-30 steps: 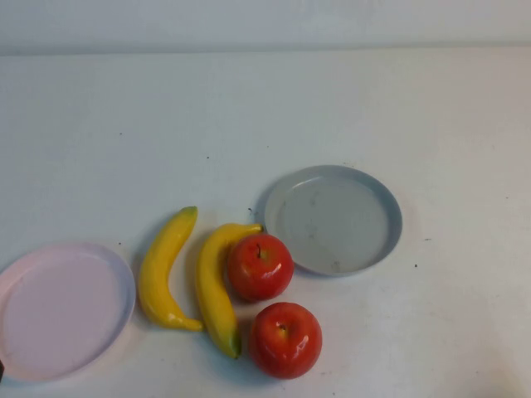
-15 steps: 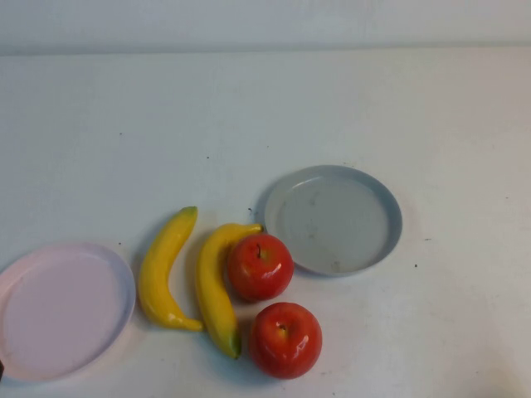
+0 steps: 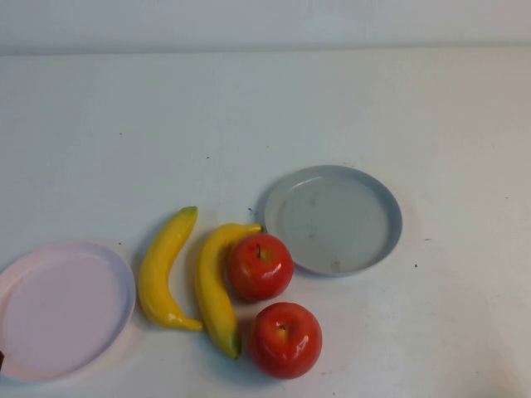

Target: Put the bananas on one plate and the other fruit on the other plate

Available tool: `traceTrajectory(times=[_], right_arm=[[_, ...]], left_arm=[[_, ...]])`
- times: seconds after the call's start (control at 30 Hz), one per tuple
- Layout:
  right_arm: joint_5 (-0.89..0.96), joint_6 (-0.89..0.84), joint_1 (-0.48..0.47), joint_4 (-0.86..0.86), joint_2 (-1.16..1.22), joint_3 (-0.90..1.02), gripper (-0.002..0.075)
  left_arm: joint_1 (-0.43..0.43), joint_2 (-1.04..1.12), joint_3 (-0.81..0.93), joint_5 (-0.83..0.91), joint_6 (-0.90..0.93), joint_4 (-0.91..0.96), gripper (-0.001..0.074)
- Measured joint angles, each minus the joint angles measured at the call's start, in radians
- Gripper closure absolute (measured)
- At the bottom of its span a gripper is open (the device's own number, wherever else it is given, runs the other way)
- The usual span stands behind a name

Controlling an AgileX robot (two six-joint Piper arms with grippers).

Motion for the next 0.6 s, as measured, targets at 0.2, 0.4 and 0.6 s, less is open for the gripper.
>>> traceTrajectory(times=[0.2, 0.4, 0.6], right_arm=[[0.000, 0.000, 0.000, 0.000, 0.000, 0.000, 0.0741], [0.000, 0.000, 0.000, 0.000, 0.000, 0.000, 0.0741], [0.000, 0.000, 0.000, 0.000, 0.000, 0.000, 0.0741]], left_arm=[[0.000, 0.000, 0.000, -0.107, -0.107, -0.078, 0.0731], [0.000, 0.000, 0.000, -0.149, -0.127, -0.098, 0.0731], [0.000, 0.038, -0.120, 0.045, -0.154, -0.149, 0.0735]])
